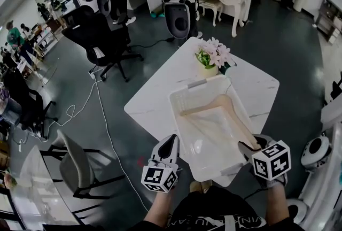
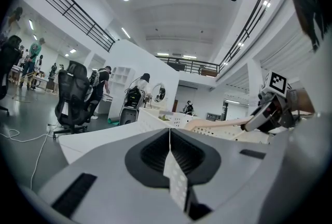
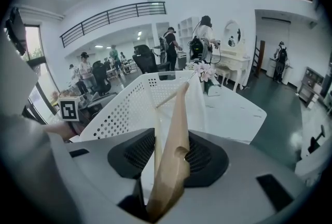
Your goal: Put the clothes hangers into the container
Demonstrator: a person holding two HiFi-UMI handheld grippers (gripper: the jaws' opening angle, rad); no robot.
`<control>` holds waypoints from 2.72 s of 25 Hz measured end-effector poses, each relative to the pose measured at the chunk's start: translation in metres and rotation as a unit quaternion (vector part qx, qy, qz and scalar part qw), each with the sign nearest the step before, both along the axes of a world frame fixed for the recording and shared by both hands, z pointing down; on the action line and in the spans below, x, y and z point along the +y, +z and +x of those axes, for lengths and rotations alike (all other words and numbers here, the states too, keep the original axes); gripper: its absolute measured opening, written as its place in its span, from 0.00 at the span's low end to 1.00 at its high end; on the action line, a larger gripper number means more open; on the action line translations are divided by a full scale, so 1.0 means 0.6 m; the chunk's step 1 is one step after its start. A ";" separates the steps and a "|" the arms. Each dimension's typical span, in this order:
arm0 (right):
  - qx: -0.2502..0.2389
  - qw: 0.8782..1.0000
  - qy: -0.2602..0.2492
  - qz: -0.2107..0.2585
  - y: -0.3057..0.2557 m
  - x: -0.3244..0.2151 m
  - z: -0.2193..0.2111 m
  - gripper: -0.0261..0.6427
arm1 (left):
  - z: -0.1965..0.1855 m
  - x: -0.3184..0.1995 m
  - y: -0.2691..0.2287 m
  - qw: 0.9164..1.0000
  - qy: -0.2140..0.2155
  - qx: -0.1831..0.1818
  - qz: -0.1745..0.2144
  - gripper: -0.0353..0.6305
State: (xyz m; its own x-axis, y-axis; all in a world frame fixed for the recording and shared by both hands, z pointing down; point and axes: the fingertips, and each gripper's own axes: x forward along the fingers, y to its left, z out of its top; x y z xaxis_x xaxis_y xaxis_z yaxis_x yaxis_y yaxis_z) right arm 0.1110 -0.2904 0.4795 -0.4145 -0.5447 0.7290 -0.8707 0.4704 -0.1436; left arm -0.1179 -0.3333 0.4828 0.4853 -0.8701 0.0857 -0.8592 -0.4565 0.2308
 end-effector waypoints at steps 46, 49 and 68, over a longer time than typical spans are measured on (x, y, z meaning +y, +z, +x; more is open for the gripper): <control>0.101 0.984 0.019 0.148 -0.060 0.060 0.022 0.32 | -0.016 0.070 0.008 1.000 0.015 0.005 -0.008 0.07; 0.055 0.979 0.017 0.195 -0.091 0.073 0.002 0.27 | -0.016 0.084 0.014 1.000 0.019 0.004 -0.011 0.07; 0.053 0.969 -0.067 0.233 -0.099 0.112 -0.038 0.11 | -0.017 0.133 -0.031 1.000 0.003 -0.018 0.016 0.07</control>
